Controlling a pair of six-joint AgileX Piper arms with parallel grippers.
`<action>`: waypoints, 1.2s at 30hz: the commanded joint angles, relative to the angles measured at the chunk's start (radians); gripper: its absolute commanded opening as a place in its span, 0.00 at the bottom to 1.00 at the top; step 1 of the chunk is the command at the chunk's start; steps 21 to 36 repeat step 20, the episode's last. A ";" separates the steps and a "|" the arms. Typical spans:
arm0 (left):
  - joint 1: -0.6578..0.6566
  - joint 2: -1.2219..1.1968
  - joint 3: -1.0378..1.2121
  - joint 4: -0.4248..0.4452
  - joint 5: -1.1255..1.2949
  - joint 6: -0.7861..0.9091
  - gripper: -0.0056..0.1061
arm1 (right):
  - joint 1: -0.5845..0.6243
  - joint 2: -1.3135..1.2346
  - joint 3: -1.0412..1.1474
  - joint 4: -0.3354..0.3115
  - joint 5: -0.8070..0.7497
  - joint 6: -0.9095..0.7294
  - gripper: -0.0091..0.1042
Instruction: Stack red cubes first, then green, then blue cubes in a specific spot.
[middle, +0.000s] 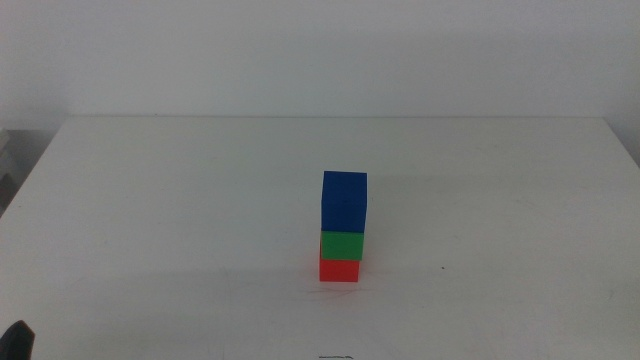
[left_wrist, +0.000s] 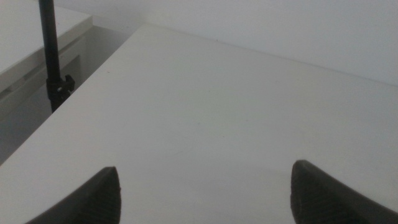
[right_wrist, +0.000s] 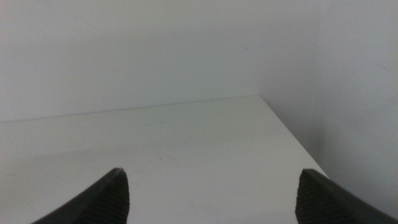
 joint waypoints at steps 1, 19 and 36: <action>-0.001 -0.023 -0.004 0.008 -0.079 -0.009 0.89 | -0.007 -0.008 -0.017 -0.011 -0.074 -0.009 0.79; -0.001 -0.022 -0.005 -0.031 -0.128 0.302 0.89 | -0.007 -0.008 -0.017 -0.011 -0.074 -0.009 0.79; -0.001 -0.022 -0.005 -0.031 -0.128 0.302 0.89 | -0.007 -0.008 -0.017 -0.011 -0.074 -0.009 0.79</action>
